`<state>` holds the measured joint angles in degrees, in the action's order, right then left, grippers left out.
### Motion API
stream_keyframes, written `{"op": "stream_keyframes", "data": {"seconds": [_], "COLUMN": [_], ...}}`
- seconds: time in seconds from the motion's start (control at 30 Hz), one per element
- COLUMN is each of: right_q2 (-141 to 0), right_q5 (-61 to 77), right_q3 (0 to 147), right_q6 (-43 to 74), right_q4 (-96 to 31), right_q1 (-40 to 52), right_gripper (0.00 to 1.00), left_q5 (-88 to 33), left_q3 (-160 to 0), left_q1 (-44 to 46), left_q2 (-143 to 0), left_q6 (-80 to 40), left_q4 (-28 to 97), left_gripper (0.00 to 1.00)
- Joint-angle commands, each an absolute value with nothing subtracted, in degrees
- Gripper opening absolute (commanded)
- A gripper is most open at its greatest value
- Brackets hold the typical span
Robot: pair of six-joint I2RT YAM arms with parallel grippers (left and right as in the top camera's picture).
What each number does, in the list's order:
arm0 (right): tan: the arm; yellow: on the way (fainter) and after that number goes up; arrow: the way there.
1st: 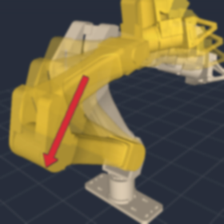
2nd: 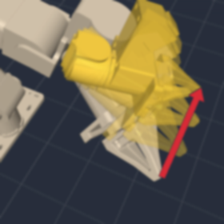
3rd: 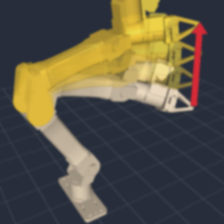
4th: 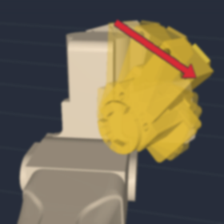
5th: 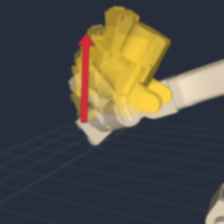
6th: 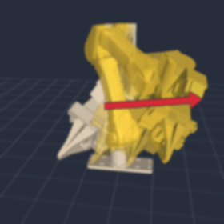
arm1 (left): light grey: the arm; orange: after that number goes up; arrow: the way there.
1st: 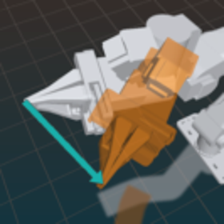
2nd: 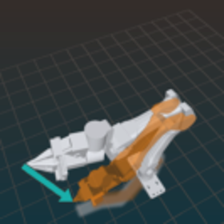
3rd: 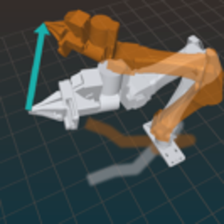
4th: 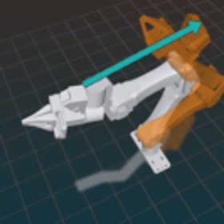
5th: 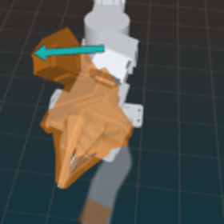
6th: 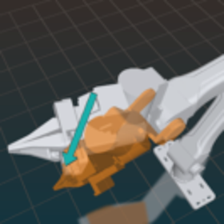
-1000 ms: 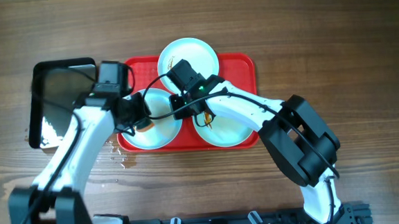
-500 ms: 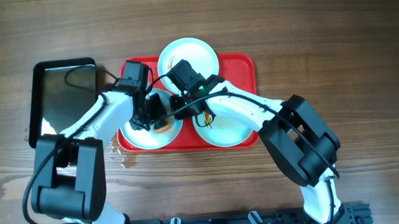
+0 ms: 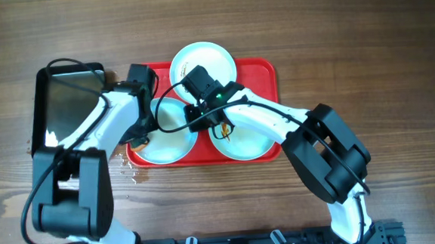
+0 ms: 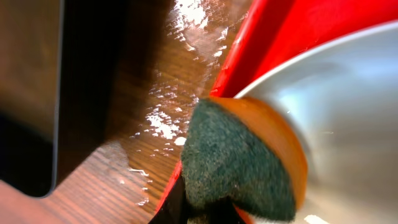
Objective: Clean dirty plates on tray and stack at the side
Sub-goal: 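Reach the right gripper to the top plate's rim and grasp it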
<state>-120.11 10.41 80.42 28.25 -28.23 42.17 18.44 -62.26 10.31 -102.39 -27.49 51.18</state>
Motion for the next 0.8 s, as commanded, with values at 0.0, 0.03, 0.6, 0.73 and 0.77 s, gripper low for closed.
{"op": "stream_keyframes", "data": {"seconds": [0.0,0.03,0.6,0.73,0.77], "right_q2": [-121.2,-121.2,-121.3,-121.2,-121.3], "right_q5": [9.0,9.0,10.0,9.9,9.9], "right_q3": [81.1,81.2,81.3,81.3,81.3], "right_q6": [27.1,27.1,27.0,27.2,27.2], "right_q4": [-28.9,-29.0,-29.2,-28.8,-28.9], "right_q1": [41.8,41.8,41.8,41.8,41.8], "right_gripper": [0.04,0.04,0.04,0.04,0.04], "left_q5": [2.9,-0.7,11.6,25.7,26.7], "left_q3": [-64.2,-64.0,-59.1,-59.3,-59.6], "left_q1": [9.3,9.3,12.5,11.5,11.4], "left_q2": [-98.0,-98.3,-108.7,-108.6,-108.6], "left_q6": [-26.6,-25.9,-26.0,-31.3,-32.3], "left_q4": [48.1,47.3,43.6,53.1,54.2], "left_gripper": [0.04,0.04,0.04,0.04,0.04]}}
